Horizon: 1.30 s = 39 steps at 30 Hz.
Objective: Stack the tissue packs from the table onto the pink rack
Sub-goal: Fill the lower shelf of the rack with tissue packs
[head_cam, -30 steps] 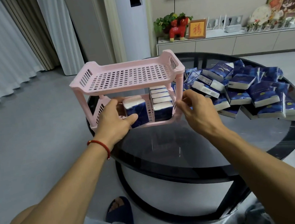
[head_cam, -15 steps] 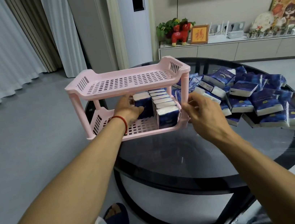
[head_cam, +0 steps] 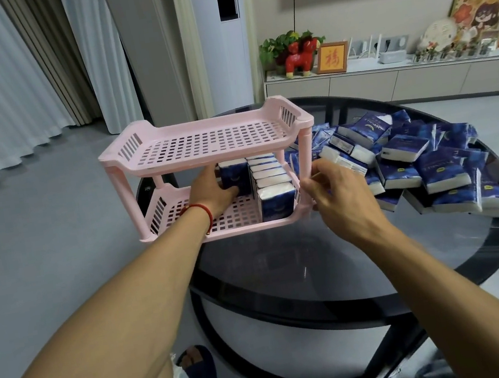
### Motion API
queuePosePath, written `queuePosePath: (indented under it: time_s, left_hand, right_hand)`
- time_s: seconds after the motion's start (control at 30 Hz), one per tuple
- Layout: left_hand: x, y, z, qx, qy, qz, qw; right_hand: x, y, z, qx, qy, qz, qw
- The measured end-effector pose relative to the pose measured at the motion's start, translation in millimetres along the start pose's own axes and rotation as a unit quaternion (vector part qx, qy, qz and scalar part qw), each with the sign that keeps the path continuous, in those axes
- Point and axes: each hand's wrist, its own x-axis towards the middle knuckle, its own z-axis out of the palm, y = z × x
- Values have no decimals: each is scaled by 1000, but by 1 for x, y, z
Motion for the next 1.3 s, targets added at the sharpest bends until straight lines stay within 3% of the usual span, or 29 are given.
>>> queuePosePath:
  time_s: [0.47,0.7,0.97,1.07,1.17,1.3]
  left_hand:
    - [-7,-1,-7,-13,-17,-17,1000]
    - [-21,7,-17,71,-11,-57,996]
    - [-97,30,-38,217,-89,8,972]
    - [-123,40,-29,229,-77,31,970]
    - [-138,51,-16,219,-43,105,969]
    - [-142,62,-9,201,40,152,967]
  right_hand:
    - [0,0,0,20,-7,16,1000]
    - [-2,2,1,14,0,22,1000]
    - [-12,0,6,20,7,48,999]
    - [-14,-3,3,29,-10,54,998]
    - [-14,-3,-7,7,-27,47,999]
    - [-7,16,-34,-54,110,66,990]
